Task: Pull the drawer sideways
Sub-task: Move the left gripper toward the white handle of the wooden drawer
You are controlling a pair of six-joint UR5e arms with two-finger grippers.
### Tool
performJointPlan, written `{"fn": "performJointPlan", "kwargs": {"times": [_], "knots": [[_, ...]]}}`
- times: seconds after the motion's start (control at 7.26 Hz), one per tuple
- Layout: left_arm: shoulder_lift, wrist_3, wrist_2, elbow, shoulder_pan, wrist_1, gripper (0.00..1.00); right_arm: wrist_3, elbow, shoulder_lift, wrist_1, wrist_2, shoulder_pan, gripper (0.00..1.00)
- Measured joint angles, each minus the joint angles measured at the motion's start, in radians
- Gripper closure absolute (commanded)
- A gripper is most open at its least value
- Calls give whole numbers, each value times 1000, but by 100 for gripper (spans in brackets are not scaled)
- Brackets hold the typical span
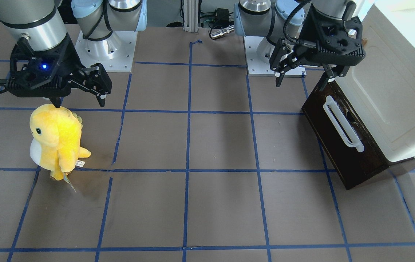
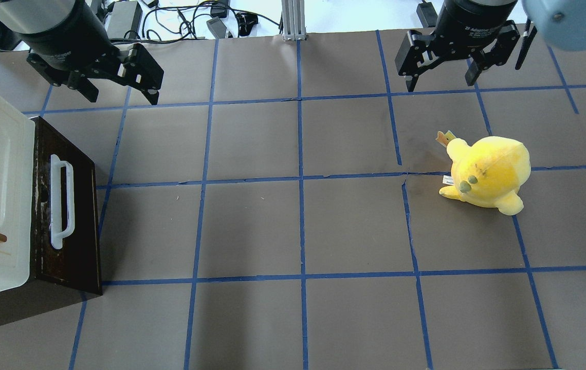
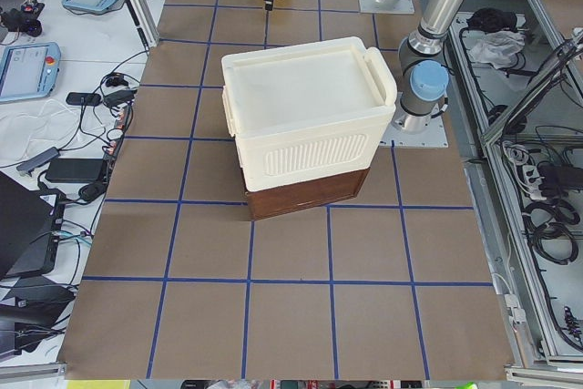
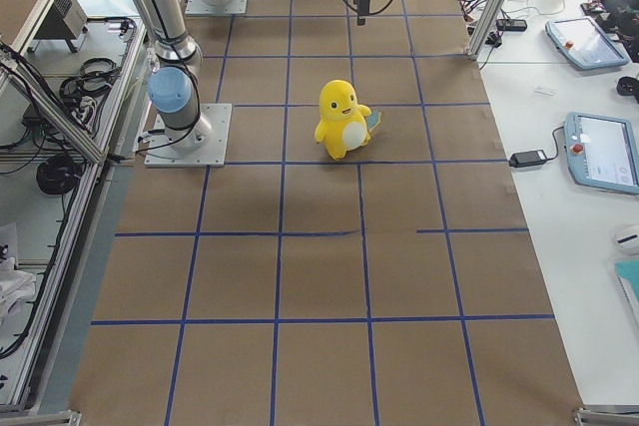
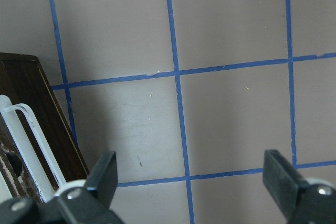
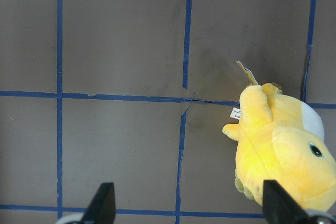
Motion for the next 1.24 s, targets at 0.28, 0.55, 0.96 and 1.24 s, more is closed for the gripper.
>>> {"fn": "performJointPlan", "kwargs": {"times": [0.28, 0.55, 0.96, 1.24], "knots": [[2, -1, 5, -1, 0, 2, 0, -1, 0, 0, 0, 0, 0, 0], [3, -1, 8, -2, 0, 3, 0, 0, 0, 0, 0, 0, 0, 0], [4, -5, 8, -6, -3, 1, 0, 0, 0, 0, 0, 0, 0, 0], [-2, -36, 11, -22, -5, 5, 1, 0, 0, 0, 0, 0, 0, 0]]}}
